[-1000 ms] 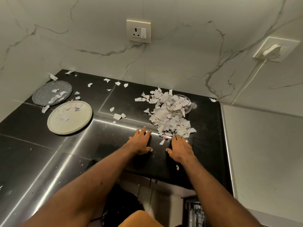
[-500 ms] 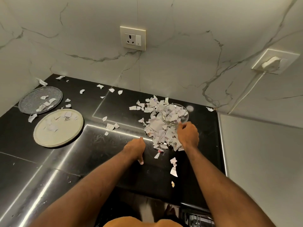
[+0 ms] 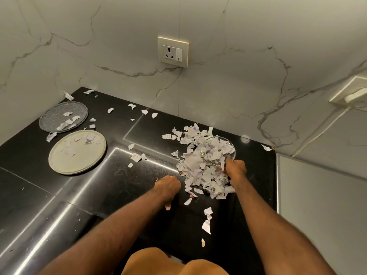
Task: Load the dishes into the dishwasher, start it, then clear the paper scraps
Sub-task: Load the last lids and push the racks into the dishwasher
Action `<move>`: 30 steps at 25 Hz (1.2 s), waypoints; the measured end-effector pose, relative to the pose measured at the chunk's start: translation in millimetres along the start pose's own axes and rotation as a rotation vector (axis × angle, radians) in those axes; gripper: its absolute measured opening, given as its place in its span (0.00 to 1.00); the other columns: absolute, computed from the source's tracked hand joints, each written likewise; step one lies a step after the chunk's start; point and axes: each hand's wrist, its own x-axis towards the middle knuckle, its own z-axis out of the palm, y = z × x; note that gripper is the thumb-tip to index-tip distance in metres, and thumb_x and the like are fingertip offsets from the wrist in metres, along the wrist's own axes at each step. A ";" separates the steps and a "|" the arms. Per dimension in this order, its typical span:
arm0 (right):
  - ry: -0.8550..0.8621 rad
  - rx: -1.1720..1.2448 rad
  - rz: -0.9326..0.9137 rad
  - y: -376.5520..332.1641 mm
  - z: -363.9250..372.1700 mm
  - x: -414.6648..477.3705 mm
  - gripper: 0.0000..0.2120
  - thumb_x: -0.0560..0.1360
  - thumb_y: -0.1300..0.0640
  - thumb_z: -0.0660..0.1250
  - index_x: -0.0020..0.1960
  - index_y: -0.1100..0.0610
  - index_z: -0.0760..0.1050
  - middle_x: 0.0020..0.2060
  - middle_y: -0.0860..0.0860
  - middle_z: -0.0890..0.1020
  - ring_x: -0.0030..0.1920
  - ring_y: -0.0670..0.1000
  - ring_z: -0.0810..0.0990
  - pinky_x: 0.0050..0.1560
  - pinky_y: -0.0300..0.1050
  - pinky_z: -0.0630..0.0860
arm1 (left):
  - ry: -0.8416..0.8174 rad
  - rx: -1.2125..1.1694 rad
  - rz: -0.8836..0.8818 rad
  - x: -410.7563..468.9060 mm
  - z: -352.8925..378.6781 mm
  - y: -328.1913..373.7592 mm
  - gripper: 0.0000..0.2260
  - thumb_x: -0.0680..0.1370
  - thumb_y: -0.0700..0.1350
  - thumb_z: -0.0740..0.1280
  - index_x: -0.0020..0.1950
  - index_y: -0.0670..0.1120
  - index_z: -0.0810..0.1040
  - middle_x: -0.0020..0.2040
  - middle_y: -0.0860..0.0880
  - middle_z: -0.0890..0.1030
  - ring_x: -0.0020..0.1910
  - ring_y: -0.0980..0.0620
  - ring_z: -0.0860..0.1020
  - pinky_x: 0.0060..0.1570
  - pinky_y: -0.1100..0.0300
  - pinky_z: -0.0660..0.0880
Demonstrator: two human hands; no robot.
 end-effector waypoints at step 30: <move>-0.570 -0.069 -0.776 -17.4 -21.2 -149.8 0.23 0.81 0.35 0.63 0.72 0.44 0.72 0.68 0.42 0.74 0.63 0.41 0.76 0.54 0.37 0.79 | 0.366 -2.559 0.291 -45.0 -28.2 45.0 0.41 0.75 0.77 0.56 0.71 0.46 0.79 0.68 0.38 0.80 0.67 0.35 0.78 0.68 0.31 0.70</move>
